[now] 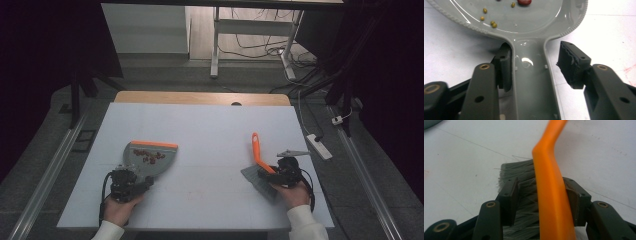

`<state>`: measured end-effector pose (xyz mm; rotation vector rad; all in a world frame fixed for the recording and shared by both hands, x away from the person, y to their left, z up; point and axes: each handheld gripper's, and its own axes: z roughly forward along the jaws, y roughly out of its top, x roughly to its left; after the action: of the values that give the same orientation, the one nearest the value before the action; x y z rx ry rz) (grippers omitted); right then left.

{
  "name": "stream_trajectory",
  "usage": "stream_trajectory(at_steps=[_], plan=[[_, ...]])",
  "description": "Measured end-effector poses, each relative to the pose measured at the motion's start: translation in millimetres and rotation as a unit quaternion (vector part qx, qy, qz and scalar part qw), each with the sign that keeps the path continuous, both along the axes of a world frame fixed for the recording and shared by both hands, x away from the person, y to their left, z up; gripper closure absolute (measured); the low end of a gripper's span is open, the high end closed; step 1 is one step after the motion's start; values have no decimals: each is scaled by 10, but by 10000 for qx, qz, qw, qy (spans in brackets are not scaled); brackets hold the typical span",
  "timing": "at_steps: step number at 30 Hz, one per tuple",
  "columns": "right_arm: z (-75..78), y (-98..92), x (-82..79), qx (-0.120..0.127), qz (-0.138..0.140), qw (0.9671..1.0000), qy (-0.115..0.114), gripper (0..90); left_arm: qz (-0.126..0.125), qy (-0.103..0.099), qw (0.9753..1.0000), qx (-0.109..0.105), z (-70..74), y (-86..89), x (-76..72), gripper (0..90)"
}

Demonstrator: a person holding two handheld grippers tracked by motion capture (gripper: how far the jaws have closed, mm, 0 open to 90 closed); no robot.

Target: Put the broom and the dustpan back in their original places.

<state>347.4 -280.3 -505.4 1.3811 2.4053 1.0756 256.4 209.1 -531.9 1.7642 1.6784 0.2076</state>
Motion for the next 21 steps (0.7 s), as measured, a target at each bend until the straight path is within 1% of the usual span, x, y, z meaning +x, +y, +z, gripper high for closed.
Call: stream_trajectory(at_steps=[3,6,9,10,12,13,15,18,20,21], plan=[[3,7,3,-53,-43,10000,-3,466,0,-67,10000,30,18,0,-32,424],[7,16,4,-153,-99,9998,-68,438,40,-118,9999,38,42,13,-52,386],[-8,12,15,-203,-173,9996,-19,421,39,-162,9998,75,68,23,-82,362],[-3,8,16,-240,-202,9995,-62,424,35,-190,9998,96,77,25,-95,354],[16,2,11,-220,-240,9993,-164,424,31,-255,9996,112,99,35,-119,347],[20,1,9,-189,-233,9994,-165,424,35,-291,9995,124,113,44,-129,343],[21,-1,6,-226,-244,9992,-206,420,35,-377,9991,164,148,70,-153,345],[46,-13,-7,-167,-260,9990,-327,420,9,-489,9985,226,189,93,-183,348],[78,-14,-27,-133,-227,9989,-389,420,-46,-585,9979,282,223,96,-197,350],[93,-12,-38,-158,-181,9986,-463,420,-83,-647,9974,314,242,94,-204,351]])
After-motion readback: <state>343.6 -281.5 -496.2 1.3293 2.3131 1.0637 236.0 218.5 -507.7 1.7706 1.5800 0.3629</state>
